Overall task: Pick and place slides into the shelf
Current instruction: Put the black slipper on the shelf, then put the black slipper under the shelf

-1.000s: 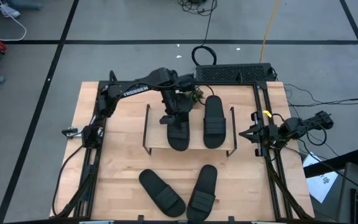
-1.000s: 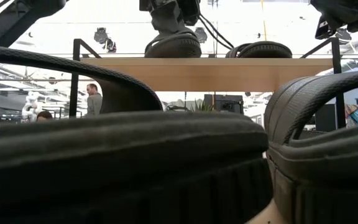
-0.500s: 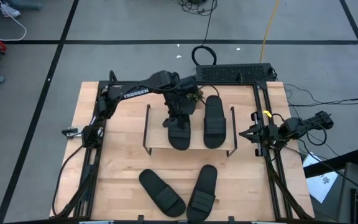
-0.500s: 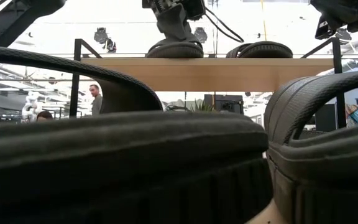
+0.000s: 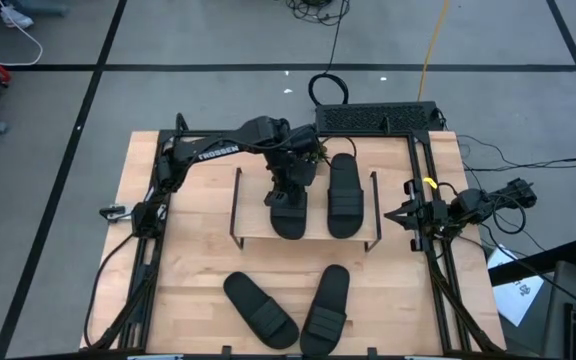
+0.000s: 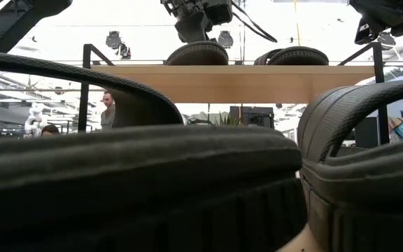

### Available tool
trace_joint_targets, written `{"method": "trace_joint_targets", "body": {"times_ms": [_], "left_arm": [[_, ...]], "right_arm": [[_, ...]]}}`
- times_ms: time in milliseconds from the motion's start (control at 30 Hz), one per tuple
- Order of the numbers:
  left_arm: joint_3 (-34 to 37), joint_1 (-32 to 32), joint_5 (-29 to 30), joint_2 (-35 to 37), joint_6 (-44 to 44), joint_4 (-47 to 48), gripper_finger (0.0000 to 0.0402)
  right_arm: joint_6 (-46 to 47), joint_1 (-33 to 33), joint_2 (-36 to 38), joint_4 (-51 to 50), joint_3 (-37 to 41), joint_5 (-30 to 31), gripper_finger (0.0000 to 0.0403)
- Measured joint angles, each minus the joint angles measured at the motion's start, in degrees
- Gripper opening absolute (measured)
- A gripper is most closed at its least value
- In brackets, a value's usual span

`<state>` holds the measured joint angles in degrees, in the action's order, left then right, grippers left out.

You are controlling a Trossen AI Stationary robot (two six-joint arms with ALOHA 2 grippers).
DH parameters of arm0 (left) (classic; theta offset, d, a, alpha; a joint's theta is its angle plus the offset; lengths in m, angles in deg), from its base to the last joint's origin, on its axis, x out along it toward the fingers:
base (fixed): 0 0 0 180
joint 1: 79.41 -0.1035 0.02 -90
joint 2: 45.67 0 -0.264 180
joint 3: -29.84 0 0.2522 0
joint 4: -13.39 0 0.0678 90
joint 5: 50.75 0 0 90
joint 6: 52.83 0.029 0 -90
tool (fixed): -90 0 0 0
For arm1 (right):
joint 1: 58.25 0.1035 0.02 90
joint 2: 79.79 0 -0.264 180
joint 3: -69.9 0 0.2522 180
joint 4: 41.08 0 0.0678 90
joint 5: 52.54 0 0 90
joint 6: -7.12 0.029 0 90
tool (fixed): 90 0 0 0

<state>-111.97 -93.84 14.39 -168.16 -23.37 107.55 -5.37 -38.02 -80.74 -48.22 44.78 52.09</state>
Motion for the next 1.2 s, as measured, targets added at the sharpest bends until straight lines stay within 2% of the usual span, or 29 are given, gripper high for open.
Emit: {"method": "trace_joint_targets", "body": {"times_ms": [200,367,600,767,867,967,1067,1200], "left_arm": [[0.0,0.17,2.78,0.22,-1.56,0.51,0.0238],[0.07,0.51,4.78,1.45,-1.59,0.97,0.0279],[0.13,1.69,11.25,5.66,-0.96,-1.17,0.0313],[0.13,3.24,15.88,10.74,-1.92,-1.85,0.0319],[0.11,4.53,16.89,14.52,-3.06,0.95,0.0296],[0.12,6.27,17.64,17.86,-4.86,4.28,0.0241],[3.04,8.6,18.92,21.83,-7.3,3.83,0.0159],[13.52,11.8,18.95,29.42,-8.19,-4.85,0.0033]], "right_arm": [[-0.01,0.02,0.0,0.02,0.0,0.0,0.0],[-0.07,0.0,0.0,0.02,0.0,0.0,0.0],[-0.2,0.0,0.0,0.01,0.02,0.07,0.0],[-0.63,0.02,0.0,-0.03,0.02,0.09,0.0],[-0.63,0.0,0.0,-0.03,0.02,0.11,0.0],[-0.63,0.01,-0.14,-0.03,0.02,0.11,0.0],[-0.52,0.02,-0.63,0.07,0.02,0.15,0.0],[-0.43,0.01,-1.26,0.05,0.04,0.21,0.0]]}}
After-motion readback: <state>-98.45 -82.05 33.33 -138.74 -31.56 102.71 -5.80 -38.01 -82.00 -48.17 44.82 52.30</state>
